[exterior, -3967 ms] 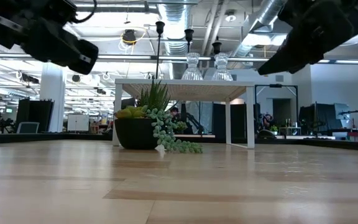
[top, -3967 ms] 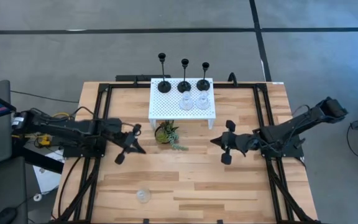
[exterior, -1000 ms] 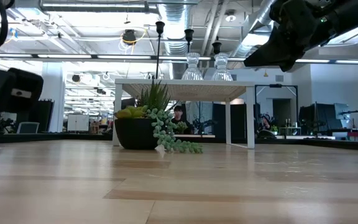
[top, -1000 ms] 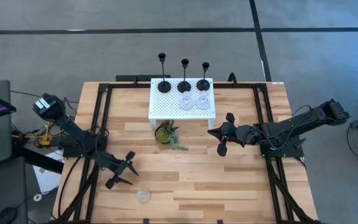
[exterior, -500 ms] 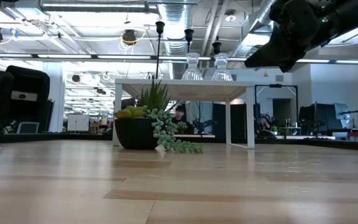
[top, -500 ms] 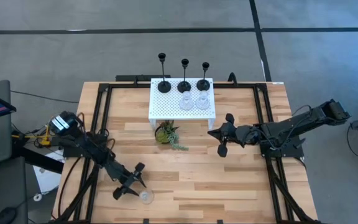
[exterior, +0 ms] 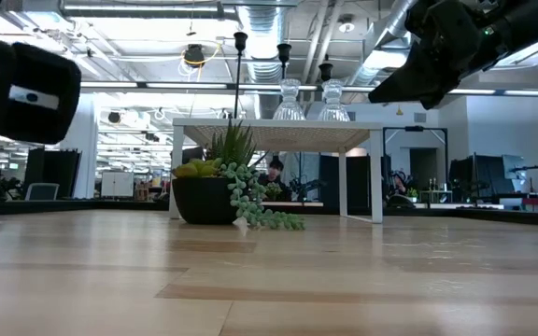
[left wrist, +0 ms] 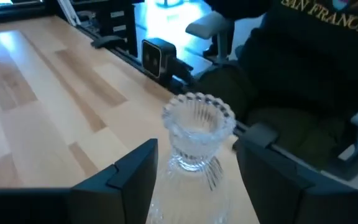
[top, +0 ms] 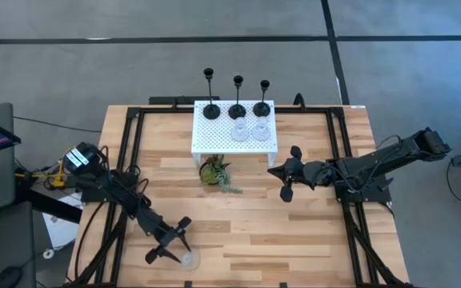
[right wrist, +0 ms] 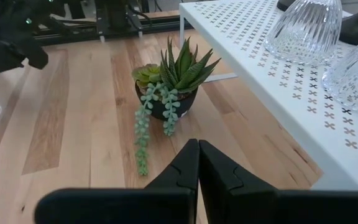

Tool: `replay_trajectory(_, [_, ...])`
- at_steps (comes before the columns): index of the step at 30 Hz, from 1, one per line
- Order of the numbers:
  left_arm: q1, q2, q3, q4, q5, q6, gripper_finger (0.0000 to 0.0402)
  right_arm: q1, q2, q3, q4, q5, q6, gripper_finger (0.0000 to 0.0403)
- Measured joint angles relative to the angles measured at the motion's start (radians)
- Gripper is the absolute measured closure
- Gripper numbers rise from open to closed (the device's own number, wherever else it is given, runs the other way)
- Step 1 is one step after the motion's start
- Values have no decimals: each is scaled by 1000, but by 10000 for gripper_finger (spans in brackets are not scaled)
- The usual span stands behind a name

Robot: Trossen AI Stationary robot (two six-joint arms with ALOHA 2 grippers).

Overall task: Pick & Place candle stick holders
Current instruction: Put the transparent glass candle holder on the shelf aligned with the transparent candle holder

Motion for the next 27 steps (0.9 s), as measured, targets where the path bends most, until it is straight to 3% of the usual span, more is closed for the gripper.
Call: replay_trajectory(27, [30, 52, 27, 27, 9, -71, 102, 0, 0, 0, -16, 0, 0, 403])
